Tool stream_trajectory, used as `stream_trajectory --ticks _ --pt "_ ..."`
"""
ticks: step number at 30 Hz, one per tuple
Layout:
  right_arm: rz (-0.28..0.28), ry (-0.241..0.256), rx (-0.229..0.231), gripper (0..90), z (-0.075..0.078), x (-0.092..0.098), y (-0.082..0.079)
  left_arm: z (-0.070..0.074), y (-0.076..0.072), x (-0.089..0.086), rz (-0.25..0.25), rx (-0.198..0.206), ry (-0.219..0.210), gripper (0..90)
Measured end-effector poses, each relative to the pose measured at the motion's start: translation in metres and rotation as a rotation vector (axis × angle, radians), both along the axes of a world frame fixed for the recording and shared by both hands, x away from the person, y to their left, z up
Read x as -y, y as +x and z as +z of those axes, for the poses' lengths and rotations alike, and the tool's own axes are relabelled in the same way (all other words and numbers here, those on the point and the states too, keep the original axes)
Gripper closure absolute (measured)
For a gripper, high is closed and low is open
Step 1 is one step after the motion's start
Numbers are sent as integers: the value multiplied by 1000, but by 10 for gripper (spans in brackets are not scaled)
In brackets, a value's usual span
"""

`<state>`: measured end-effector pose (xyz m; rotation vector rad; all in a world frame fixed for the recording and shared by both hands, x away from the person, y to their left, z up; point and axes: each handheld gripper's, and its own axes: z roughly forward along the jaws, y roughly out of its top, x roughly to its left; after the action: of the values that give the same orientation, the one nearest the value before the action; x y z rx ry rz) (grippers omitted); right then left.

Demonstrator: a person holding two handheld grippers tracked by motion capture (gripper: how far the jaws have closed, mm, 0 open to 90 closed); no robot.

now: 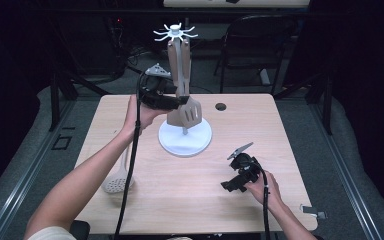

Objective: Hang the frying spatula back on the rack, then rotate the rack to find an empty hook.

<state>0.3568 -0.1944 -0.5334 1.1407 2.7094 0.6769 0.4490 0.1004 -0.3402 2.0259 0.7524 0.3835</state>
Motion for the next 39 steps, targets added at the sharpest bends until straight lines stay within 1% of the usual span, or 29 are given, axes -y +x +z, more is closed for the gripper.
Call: stream_trajectory --ticks 1,4,5,6,7,8,9,10,11,13,14,15,17,18,19,20,21,23,27,30,33,34,35,36,37,39 --pt "1 -2 1 23 0 0 0 0 0 -2 1 -2 -3 381" --pt "3 -8 -1 23 0 0 0 2 0 -7 10 3 6 334" --pt "1 5 -1 23 -1 0 0 2 0 -8 15 7 7 326" --pt "-7 5 8 23 -1 -1 0 4 1 -10 20 9 5 321" --pt "2 1 3 23 -1 -1 0 5 1 -12 25 15 2 320" --pt "-3 10 3 23 -1 -1 0 6 2 -14 28 15 6 323" --pt "0 6 2 23 -1 -1 0 7 3 -16 32 20 4 332" --pt "3 -11 3 23 -1 -1 0 9 3 -19 39 23 2 345" --pt "0 4 0 23 -1 -1 0 10 4 -22 49 25 0 371" --pt "-2 17 -1 23 -2 -1 0 12 4 -26 59 35 -9 430" --pt "-1 14 -2 23 -2 -1 0 13 5 -28 66 41 -10 462" --pt "2 -2 0 24 -1 -1 0 15 5 -30 78 47 -10 492" --pt "-1 7 1 24 -2 -2 0 17 6 -35 89 52 -23 565" --pt "1 8 -1 24 -3 -2 0 19 7 -37 95 55 -27 587" --pt "11 -24 -4 24 -1 -1 1 21 7 -39 97 60 -27 618" --pt "9 -23 -3 24 -1 -1 1 23 8 -41 100 64 -28 656" --pt "7 -16 -4 26 -2 -1 1 25 9 -42 104 70 -26 671" --pt "9 -24 -8 27 -1 -1 1 29 10 -45 106 81 -30 730" --pt "4 -3 -5 27 -1 -1 0 41 11 -48 120 125 -37 828" --pt "6 -17 -9 27 0 1 0 49 13 -50 132 144 -54 864" --pt "-7 5 -4 27 -2 0 0 59 15 -52 141 166 -68 872" --pt "5 -13 -5 27 0 1 1 61 15 -52 140 168 -72 874" --pt "5 -9 -2 27 -1 1 1 65 15 -52 140 177 -77 874" --pt "0 12 -6 27 -2 -1 0 67 14 -52 140 180 -81 874" --pt "6 -8 -6 27 -1 -1 0 71 13 -52 138 188 -85 874" --pt "10 -12 -9 27 -2 -1 1 77 12 -52 133 202 -101 874"
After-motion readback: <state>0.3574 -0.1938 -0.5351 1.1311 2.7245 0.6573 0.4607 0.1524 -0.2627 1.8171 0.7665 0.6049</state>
